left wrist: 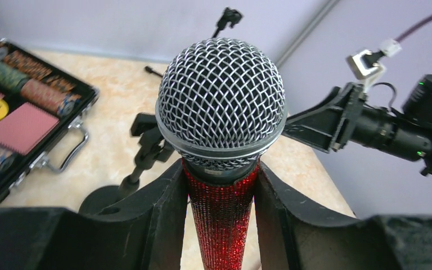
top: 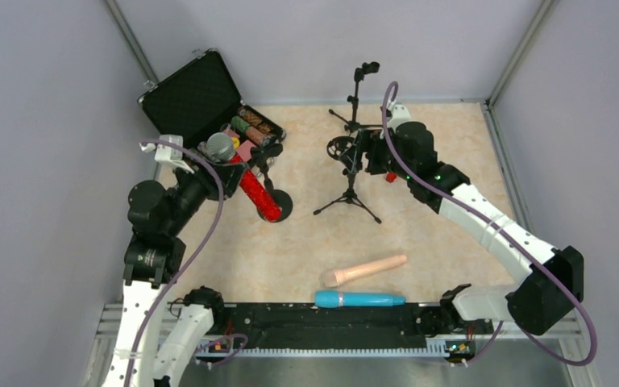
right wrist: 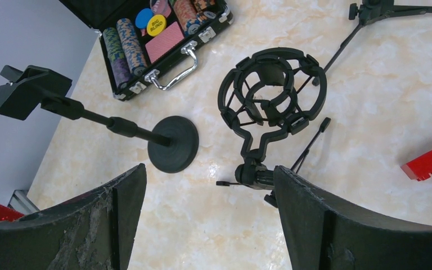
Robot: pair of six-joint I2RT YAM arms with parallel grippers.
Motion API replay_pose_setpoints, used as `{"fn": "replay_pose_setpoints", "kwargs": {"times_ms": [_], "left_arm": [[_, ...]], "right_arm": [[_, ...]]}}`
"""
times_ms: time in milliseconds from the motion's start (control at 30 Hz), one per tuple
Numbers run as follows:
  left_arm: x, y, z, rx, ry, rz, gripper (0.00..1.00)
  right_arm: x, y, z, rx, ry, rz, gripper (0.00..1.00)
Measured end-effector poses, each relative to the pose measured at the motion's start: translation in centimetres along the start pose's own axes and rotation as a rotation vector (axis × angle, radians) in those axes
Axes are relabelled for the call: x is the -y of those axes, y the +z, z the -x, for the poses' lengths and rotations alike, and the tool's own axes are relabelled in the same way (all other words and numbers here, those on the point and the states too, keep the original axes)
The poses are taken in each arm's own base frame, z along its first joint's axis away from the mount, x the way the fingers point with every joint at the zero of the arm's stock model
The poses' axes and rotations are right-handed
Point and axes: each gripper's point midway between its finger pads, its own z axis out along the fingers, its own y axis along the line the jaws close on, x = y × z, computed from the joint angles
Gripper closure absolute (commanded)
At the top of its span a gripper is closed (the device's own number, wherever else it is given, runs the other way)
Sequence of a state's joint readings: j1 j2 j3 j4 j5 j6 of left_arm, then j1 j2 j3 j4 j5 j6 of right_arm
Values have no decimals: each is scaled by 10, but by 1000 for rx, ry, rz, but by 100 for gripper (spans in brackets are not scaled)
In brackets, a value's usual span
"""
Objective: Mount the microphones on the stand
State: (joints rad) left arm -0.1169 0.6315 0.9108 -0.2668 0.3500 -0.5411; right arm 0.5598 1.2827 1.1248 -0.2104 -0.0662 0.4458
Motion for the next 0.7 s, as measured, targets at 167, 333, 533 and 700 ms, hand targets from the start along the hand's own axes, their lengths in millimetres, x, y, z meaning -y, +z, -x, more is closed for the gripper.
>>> {"fn": "replay_pose_setpoints", "kwargs": {"times_ms": [167, 333, 533, 700], "left_arm": [[24, 6, 9, -21, 37, -122, 100], [39, 17, 7, -70, 40, -228, 100], [45, 33, -4, -150, -17, -313, 100], [51, 43, -10, -196, -87, -366, 100]], "right_arm": [[-3, -1, 1, 5, -1, 15, 18], [-4, -2, 2, 7, -1, 22, 18], [-7, -5, 4, 13, -2, 34, 18], [-9, -6, 2, 6, -2, 48, 18]]}}
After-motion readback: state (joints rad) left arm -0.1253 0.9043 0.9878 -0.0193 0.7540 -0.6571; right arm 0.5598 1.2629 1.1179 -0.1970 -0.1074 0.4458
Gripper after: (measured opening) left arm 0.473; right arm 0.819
